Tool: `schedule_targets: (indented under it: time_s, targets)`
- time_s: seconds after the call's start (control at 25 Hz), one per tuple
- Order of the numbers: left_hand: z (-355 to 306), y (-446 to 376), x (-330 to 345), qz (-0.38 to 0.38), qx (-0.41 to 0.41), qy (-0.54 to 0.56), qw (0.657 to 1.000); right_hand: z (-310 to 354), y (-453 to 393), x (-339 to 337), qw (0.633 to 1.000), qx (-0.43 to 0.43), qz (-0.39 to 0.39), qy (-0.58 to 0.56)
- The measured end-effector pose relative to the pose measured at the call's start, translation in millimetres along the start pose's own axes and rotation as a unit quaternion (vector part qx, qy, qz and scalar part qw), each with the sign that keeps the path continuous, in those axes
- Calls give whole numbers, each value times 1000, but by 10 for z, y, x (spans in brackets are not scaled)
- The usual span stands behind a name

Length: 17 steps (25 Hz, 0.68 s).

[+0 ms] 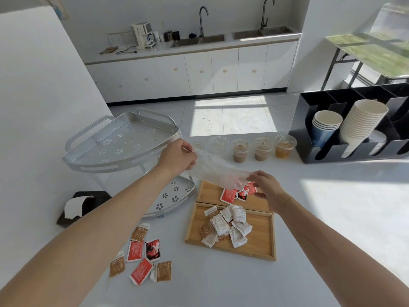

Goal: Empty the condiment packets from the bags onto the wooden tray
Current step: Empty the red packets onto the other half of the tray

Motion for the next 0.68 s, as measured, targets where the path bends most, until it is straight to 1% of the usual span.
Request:
schedule_targets:
  time_s: [0.04,0.12,0.28,0.36,0.44,0.6,0.68]
  targets:
    - [142,112,-39,15,-27,48,998,42,113,35,1000,-15,1,-15]
    - [376,343,-109,43,-47,98,993,80,325,129,998,-40,16,-42]
    - [951,854,-479,35,-48,94,994,17,742,544,991,-90,70,-65]
    - [1338,1072,-676,41,-78,104,991,-40,922,840,989,-107,87,-56]
    - [1741,1270,-910,36,-113,115,986,-161,1079,1239,988,-96,114,-44]
    - [2476,1687,-1391,-12,-172,159,972,-529,1395,2087,985,-48,163,-28]
    - [2856,1892,-1629,-41,-199,134,970,-758,1557,2479,982,-19,189,-13]
Point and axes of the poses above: each hand's wrist, its own y-axis away from the middle knuckle, its own x-axis out of the palm, z = x × y, the point moved 10 cm from there along -y, towards the middle knuckle, and after that the axes turned 5 degrees about -y, right-handed, at the moved point
